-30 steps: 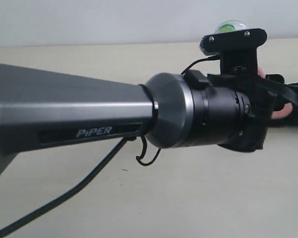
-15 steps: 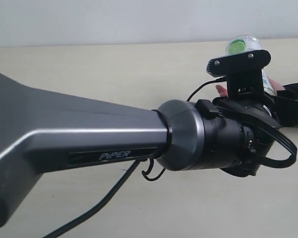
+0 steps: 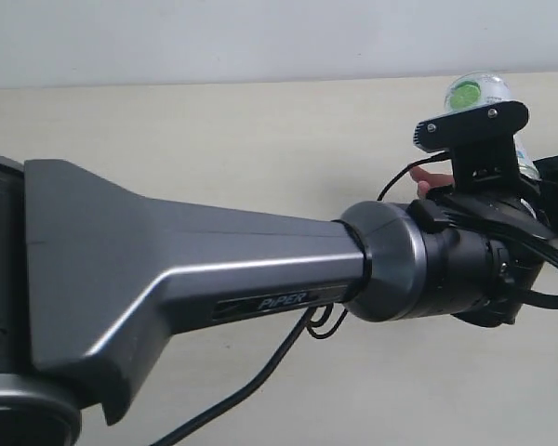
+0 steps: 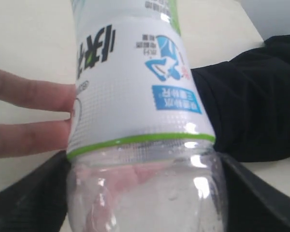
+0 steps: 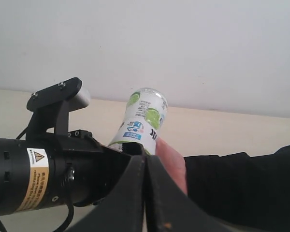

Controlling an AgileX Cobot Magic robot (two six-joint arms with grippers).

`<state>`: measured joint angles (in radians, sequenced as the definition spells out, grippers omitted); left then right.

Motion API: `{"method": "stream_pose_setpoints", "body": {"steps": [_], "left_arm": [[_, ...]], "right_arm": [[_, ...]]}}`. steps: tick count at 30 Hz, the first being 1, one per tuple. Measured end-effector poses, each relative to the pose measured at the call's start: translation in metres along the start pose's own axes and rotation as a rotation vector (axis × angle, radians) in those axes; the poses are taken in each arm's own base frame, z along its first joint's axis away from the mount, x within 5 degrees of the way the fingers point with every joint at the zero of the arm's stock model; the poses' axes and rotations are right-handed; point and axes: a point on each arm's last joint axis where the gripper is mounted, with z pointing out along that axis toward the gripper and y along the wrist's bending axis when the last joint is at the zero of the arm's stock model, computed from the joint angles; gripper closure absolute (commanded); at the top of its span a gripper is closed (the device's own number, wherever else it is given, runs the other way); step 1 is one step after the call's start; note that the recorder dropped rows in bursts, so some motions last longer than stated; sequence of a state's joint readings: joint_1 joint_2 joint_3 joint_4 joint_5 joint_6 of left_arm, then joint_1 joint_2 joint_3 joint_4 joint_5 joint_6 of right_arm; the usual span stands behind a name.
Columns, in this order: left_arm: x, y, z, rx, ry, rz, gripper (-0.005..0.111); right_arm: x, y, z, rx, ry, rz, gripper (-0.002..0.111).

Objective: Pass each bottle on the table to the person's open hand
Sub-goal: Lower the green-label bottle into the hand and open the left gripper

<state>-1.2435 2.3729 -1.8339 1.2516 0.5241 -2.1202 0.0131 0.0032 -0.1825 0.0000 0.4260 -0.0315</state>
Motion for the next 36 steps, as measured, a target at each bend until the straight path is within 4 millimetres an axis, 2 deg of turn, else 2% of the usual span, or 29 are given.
{"method": "stream_pose_setpoints", "body": {"steps": [4, 6, 9, 17, 21, 23, 36], "left_arm": [[0.009, 0.004, 0.008, -0.012, 0.011, 0.007, 0.106], [0.018, 0.009, 0.014, -0.022, 0.028, 0.014, 0.101], [0.024, 0.012, 0.019, -0.033, 0.040, 0.015, 0.087], [0.024, 0.012, 0.019, -0.030, 0.040, 0.014, 0.042], [0.024, 0.012, 0.019, -0.030, 0.040, 0.014, 0.027], [0.024, 0.012, 0.019, -0.030, 0.040, 0.014, 0.024], [0.021, 0.011, 0.017, -0.032, 0.035, 0.012, 0.024]], "right_arm": [[0.000, 0.000, 0.000, 0.000, 0.000, 0.000, 0.108], [0.000, 0.000, 0.000, 0.000, 0.000, 0.000, 0.108], [0.000, 0.000, 0.000, 0.000, 0.000, 0.000, 0.108], [0.000, 0.000, 0.000, 0.000, -0.002, 0.000, 0.108], [0.000, 0.000, 0.000, 0.000, -0.002, 0.000, 0.108], [0.000, 0.000, 0.000, 0.000, -0.002, 0.000, 0.108], [0.000, 0.000, 0.000, 0.000, -0.002, 0.000, 0.108]]}}
